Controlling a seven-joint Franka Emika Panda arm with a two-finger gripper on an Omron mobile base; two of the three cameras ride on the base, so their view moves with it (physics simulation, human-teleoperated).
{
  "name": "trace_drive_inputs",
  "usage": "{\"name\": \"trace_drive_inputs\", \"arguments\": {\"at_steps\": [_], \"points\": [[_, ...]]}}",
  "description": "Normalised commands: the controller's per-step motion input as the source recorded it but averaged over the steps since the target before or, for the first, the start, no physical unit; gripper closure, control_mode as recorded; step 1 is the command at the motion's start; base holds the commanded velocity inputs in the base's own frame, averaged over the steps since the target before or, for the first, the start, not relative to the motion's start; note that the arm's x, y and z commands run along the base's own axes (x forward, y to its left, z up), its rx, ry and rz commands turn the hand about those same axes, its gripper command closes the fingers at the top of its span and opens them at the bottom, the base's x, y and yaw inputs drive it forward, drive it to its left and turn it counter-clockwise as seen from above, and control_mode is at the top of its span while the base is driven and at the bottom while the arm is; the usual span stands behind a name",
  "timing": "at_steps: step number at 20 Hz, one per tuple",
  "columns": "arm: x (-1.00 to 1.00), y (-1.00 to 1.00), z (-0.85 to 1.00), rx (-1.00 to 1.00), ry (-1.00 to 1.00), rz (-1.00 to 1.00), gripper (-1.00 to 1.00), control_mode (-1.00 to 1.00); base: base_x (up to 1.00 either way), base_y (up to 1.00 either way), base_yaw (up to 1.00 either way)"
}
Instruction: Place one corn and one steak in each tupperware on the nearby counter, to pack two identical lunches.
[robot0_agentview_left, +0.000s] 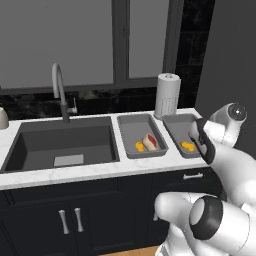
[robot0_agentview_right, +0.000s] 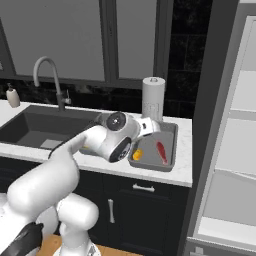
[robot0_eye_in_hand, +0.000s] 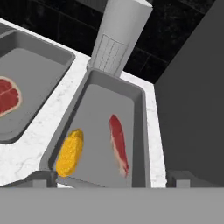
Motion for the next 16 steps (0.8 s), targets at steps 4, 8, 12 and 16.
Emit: {"name": "trace_drive_inputs", "arguments": {"at_steps": [4,8,12,16], "points": [[-1.00,0.49,0.82,0.06,0.09,0.00,-1.00,-1.00,0.00,0.00,0.00],[-1.00,0.54,0.65,0.09,0.15,0.00,-1.00,-1.00,0.00,0.00,0.00],[-1.00,0.57,0.56,0.12,0.18,0.00,-1.00,-1.00,0.00,0.00,0.00],[-1.00,0.53,0.31,0.13,0.20,-0.01,-1.00,-1.00,0.00,0.00,0.00]]}}
